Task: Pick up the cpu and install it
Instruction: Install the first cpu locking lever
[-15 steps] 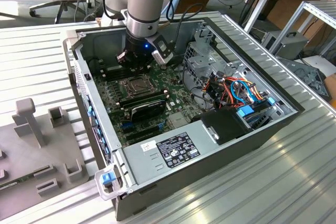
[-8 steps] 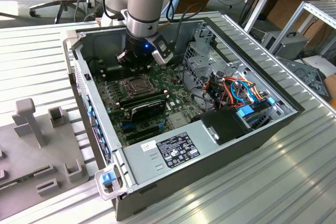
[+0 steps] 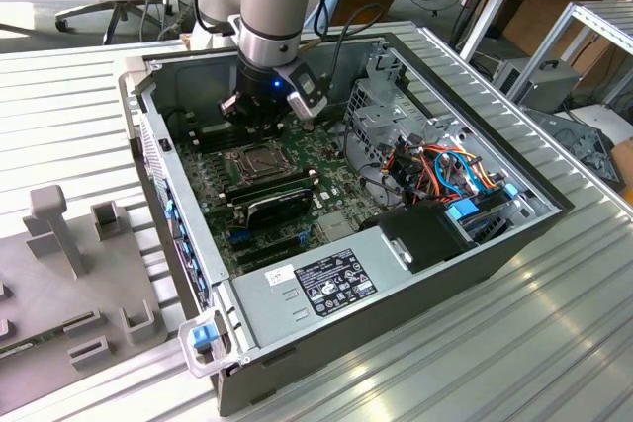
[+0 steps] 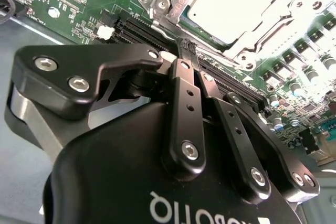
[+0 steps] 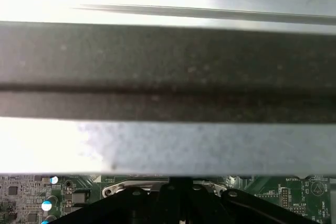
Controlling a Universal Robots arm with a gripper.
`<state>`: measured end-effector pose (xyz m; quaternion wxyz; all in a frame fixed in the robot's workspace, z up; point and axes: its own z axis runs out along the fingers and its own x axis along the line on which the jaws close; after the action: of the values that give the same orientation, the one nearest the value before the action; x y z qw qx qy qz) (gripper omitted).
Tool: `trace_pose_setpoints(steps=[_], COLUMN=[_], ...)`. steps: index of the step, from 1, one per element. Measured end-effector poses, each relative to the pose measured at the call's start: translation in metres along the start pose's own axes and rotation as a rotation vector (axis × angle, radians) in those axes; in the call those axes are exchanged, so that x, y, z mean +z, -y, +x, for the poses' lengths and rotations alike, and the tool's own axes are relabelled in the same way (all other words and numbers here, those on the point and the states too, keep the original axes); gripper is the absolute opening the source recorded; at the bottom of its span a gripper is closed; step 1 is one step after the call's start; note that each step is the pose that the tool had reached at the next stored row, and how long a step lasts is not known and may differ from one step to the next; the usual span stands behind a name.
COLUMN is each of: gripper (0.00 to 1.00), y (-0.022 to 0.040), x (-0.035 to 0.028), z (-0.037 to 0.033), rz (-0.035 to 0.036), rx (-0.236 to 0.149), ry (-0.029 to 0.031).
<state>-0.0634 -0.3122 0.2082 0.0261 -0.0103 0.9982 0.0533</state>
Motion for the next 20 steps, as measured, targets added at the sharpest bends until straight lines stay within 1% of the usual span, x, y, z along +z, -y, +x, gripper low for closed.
trace_pose_setpoints(steps=[3, 10, 15, 17, 20], gripper=[0.11, 0.11, 0.11, 0.11, 0.11], y=[0.0001, -0.0009, -0.0043, -0.0047, -0.0052], x=[0.0005, 0.0041, 0.0055, 0.0055, 0.0018], z=[0.0001, 0.0002, 0.0002, 0.0002, 0.0000], rz=[0.0073, 0.0230, 0.0261, 0.0261, 0.0267], rx=[0.000, -0.001, -0.001, -0.002, -0.001], ry=[-0.0002, -0.0006, -0.0006, -0.0007, -0.0006])
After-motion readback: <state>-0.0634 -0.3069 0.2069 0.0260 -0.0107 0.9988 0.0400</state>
